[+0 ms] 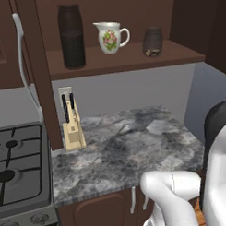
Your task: Pick the jar and jar from the dining table and place them in the open cabinet. Close the cabinet after placing the objects.
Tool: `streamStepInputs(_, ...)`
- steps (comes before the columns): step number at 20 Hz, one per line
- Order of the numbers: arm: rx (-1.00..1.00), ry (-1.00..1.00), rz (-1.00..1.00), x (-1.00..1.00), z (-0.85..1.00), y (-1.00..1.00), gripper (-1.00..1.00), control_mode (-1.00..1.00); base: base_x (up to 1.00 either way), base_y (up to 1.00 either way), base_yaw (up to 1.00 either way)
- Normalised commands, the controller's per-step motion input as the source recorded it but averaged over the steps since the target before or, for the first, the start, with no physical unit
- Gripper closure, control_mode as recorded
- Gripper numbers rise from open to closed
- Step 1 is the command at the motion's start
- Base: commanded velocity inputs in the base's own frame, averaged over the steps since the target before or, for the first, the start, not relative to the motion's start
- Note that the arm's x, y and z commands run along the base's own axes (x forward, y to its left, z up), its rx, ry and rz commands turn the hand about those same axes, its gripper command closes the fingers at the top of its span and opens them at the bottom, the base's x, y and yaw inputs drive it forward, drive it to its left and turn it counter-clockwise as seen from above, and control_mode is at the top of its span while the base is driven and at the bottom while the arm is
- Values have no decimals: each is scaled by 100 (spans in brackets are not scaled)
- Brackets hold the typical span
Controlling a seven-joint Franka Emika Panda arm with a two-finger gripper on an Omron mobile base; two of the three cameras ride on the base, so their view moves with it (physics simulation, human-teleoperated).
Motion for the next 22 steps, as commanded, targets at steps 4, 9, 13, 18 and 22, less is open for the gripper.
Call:
streamStepInputs(4, 7, -22, 12, -33, 0, -27, -100, -100, 0, 0, 0)
streamStepInputs(9, 5, -10, 21, -4, 0, -24, -100, -100, 0, 0, 0)
streamStepInputs(13, 5, -3, 24, 6, -1, -19, -100, -100, 0, 0, 0)
streamStepInputs(18, 4, -3, 27, 13, -1, -17, -100, -100, 0, 0, 0)
streamStepInputs(22, 0, -3, 24, 17, -1, -19, -100, -100, 0, 0, 0)
